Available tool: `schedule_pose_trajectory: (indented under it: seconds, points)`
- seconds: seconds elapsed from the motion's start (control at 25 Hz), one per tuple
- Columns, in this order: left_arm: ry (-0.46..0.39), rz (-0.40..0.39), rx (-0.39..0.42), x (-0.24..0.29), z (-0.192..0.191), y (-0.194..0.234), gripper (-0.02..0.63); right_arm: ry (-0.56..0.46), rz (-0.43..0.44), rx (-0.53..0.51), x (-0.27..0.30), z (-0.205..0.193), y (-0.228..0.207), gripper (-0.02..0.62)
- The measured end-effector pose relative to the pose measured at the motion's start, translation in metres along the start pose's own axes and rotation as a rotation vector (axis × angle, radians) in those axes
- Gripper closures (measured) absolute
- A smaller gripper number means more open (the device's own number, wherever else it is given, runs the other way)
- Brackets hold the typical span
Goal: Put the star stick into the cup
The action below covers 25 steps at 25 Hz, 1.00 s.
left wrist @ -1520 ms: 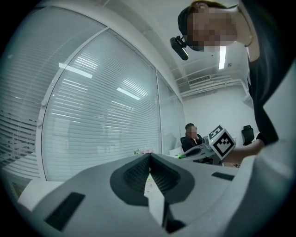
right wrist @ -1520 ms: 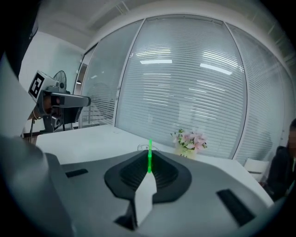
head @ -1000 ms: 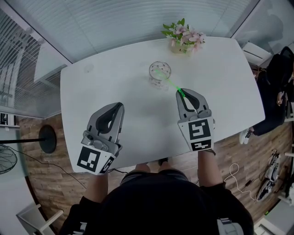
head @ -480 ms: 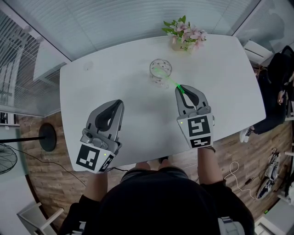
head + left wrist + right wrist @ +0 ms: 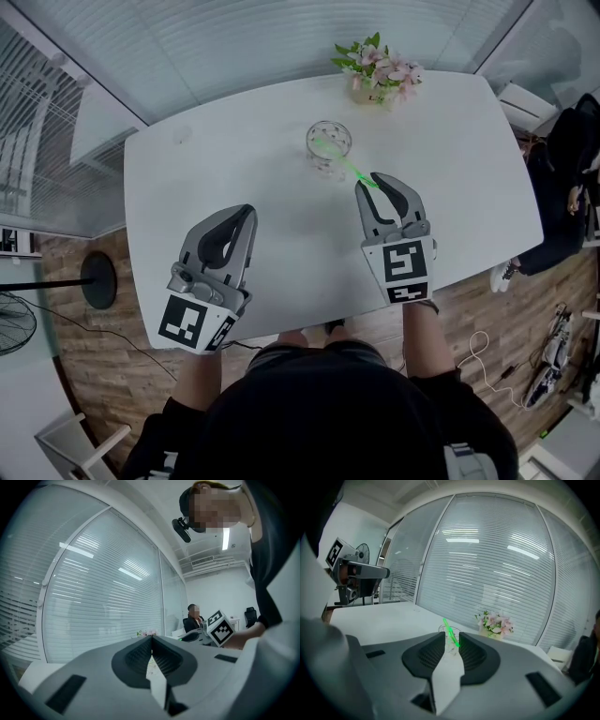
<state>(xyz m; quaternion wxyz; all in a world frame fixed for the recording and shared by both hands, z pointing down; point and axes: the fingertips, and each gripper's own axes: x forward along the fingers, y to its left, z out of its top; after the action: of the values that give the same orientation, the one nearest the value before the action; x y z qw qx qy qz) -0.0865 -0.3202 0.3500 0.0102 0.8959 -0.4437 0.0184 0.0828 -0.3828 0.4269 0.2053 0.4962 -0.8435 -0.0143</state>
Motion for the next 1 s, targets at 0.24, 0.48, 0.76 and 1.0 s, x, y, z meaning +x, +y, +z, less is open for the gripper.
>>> schedule_pose_trajectory:
  seconds: [0.24,0.48,0.76,1.0]
  points:
    - [-0.004,-0.007,0.004,0.000,0.002,-0.005,0.592,-0.050,-0.004,0.010,-0.010,0.010,-0.001,0.456]
    - [-0.023,-0.019,0.011,0.005,0.008,-0.013,0.592,-0.083,0.012,0.023,-0.023,0.018,0.000,0.436]
    - [-0.044,-0.040,0.023,0.013,0.019,-0.025,0.592,-0.129,0.019,0.065,-0.042,0.028,-0.005,0.431]
    - [-0.055,-0.059,0.034,0.018,0.025,-0.038,0.592,-0.188,0.020,0.114,-0.060,0.041,-0.014,0.431]
